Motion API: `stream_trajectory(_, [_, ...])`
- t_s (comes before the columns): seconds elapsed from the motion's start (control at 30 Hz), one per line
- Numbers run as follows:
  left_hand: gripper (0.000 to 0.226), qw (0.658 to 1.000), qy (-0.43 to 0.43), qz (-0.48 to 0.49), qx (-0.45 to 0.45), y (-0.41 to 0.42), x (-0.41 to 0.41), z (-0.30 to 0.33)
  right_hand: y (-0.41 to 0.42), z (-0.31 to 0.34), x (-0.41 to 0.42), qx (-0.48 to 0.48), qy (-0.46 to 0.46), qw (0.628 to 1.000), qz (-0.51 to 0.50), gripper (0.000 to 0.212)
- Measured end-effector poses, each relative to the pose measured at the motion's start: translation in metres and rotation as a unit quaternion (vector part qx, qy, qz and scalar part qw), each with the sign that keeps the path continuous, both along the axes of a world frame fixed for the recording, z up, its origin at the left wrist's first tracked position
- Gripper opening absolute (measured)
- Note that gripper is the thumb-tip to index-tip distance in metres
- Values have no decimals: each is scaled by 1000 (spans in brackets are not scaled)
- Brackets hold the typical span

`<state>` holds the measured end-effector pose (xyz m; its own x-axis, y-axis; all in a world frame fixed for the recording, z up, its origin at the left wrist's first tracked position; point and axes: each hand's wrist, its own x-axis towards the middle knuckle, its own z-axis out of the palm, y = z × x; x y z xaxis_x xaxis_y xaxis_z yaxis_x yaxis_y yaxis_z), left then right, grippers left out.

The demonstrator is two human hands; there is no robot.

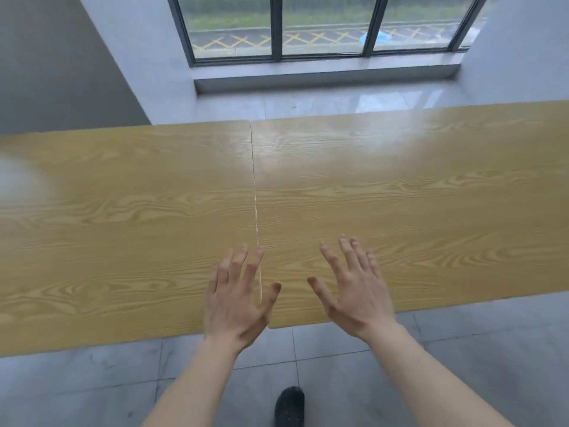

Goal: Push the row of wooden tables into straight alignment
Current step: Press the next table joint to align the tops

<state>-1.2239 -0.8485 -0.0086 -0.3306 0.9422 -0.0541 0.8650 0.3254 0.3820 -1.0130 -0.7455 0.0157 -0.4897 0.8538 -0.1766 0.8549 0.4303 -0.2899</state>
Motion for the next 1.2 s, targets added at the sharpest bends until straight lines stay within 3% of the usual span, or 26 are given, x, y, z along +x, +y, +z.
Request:
stream_trajectory(0.27, [74, 999, 41, 7, 5, 14, 53, -64, 7, -85, 4, 37, 42, 996, 62, 75])
stream_trajectory(1.2, [58, 991, 125, 53, 8, 22, 56, -75, 23, -94, 2, 94, 54, 991, 83, 73])
